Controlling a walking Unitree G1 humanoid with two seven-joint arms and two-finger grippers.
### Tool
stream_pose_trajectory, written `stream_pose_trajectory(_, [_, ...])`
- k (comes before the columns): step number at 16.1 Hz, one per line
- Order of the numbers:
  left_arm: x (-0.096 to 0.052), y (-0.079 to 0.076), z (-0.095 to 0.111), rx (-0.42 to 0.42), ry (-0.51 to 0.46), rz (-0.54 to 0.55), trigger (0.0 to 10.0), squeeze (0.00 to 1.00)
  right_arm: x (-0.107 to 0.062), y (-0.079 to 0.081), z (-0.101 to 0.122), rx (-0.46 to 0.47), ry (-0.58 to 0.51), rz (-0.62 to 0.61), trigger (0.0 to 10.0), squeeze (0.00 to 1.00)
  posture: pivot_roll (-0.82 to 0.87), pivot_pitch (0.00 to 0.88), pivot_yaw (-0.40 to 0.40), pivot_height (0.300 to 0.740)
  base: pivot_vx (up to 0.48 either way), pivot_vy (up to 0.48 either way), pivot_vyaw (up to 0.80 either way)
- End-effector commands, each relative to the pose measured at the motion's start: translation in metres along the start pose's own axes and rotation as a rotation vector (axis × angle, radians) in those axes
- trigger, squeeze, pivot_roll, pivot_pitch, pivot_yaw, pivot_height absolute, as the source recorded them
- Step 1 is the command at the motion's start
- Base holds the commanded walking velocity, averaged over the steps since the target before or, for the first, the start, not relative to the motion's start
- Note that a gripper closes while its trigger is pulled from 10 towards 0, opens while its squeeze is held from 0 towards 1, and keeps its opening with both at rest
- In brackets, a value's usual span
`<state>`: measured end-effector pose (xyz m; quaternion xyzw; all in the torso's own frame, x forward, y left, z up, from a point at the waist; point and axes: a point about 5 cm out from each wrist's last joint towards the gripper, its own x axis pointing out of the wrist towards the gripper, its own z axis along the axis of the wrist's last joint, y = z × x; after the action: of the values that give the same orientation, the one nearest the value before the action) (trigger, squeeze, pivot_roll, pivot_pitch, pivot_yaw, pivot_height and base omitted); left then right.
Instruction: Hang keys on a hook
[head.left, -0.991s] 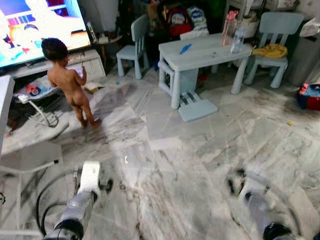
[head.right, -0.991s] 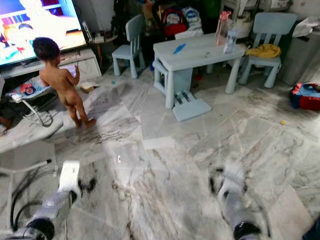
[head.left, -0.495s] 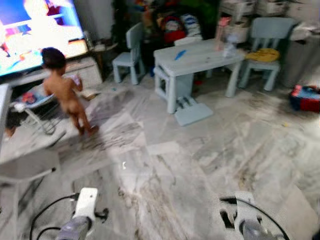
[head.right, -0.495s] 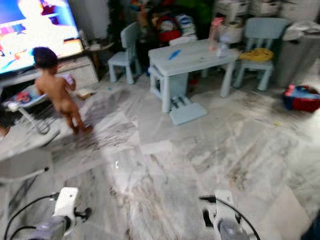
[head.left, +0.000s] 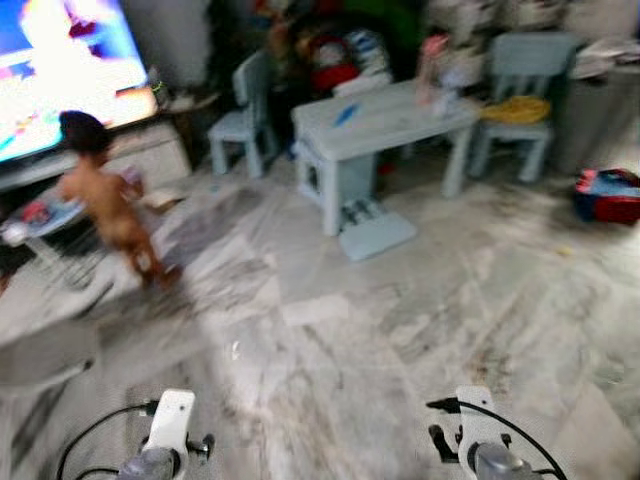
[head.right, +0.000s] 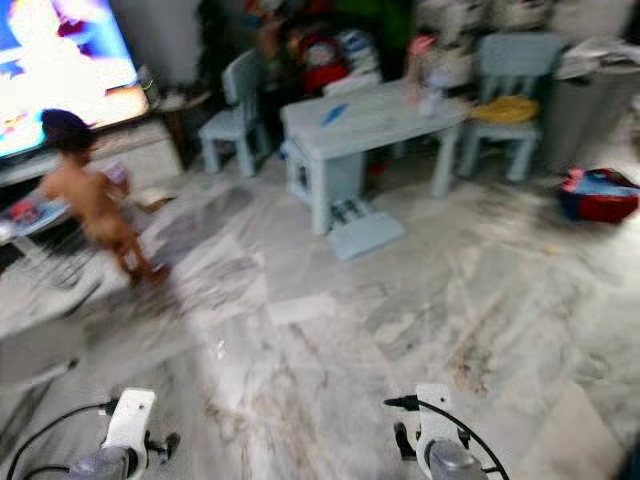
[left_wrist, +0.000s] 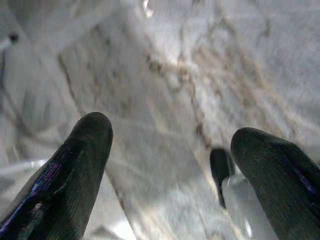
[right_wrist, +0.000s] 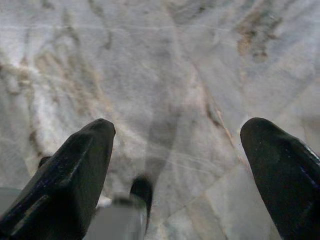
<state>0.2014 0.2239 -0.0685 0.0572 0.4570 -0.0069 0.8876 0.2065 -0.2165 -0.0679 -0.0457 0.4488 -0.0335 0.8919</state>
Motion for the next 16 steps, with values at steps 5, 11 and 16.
stream_pose_trajectory(5, [-0.0013, 0.0005, -0.0078, 0.016, 0.019, 0.001, 10.0, 0.0, -0.0009, -0.0089, -0.0015, -0.028, 0.009, -0.019, 10.0, 0.0, -0.04, 0.0, 0.063, 0.74, 0.318, 0.278, 0.0])
stream_pose_trajectory(11, [-0.0008, 0.0021, -0.0018, 0.033, 0.001, -0.005, 10.0, 0.0, -0.0007, -0.0078, -0.0009, -0.045, 0.01, -0.016, 10.0, 0.0, -0.04, 0.0, 0.068, 0.74, 0.122, 0.347, 0.0])
stream_pose_trajectory(16, [-0.0008, 0.0028, -0.0033, 0.051, 0.021, 0.003, 10.0, 0.0, -0.0005, -0.0072, -0.0003, -0.042, 0.011, -0.017, 10.0, 0.0, -0.04, 0.0, 0.068, 0.74, 0.0, 0.0, 0.0])
